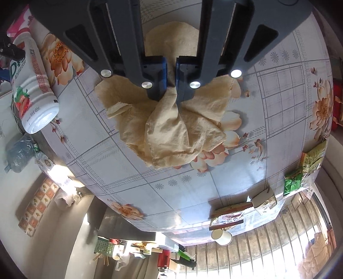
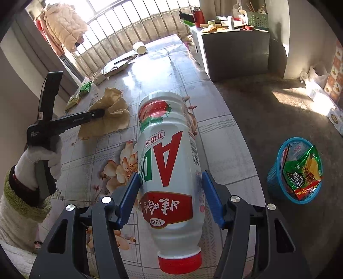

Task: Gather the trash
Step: 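Grasp the beige cloth with the left tool while the right tool holds the bottle, then carry the cloth and bottle to the wastebasket and open the left tool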

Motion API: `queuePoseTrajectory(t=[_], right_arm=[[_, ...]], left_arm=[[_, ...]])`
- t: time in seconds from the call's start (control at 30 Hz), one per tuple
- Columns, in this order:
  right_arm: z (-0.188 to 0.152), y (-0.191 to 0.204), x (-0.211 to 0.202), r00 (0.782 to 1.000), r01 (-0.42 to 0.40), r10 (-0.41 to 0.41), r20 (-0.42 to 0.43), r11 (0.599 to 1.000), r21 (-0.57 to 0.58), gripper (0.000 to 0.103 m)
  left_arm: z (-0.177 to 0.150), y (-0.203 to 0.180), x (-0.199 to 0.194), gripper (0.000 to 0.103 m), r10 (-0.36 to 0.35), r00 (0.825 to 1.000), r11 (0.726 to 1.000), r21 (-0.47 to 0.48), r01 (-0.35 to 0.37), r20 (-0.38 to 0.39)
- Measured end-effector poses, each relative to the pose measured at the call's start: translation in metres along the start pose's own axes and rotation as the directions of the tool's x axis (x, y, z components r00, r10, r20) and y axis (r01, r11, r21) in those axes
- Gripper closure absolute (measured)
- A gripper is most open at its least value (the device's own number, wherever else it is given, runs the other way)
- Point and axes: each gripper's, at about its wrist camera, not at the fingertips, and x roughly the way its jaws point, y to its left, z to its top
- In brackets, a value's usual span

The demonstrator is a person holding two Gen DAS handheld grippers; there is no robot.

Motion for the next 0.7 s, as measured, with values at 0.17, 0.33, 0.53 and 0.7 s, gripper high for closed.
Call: queuePoseTrajectory(t=[0.17,0.33,0.53,0.7], right_arm=[[0.008,0.002,0.004,1.0,0.001,-0.001,-0.014,1.0,0.003,0.043],[0.015,-0.003,0.013,0.999,-0.025,0.027,-0.034,0.998,0.056,0.042],[0.013,-0.011,0.029,0.991,-0.099,0.111,-0.073,0.983,0.153,0.045],[0.012,-0.01,0.021,0.989,-0.138,0.146,-0.031,0.973,0.185,0.046]], left_arm=[[-0.027,-0.007,-0.022,0.099,-0.018,1.0,1.0,0.02,0.018,0.009],[-0.05,-0.016,-0.034,0.099,-0.025,1.0,0.999,0.038,0.025,0.007],[-0.062,-0.027,-0.047,0.099,-0.025,0.999,0.998,0.066,0.023,0.025],[-0.062,-0.031,-0.056,0.099,-0.054,0.998,0.996,0.068,0.051,0.043]])
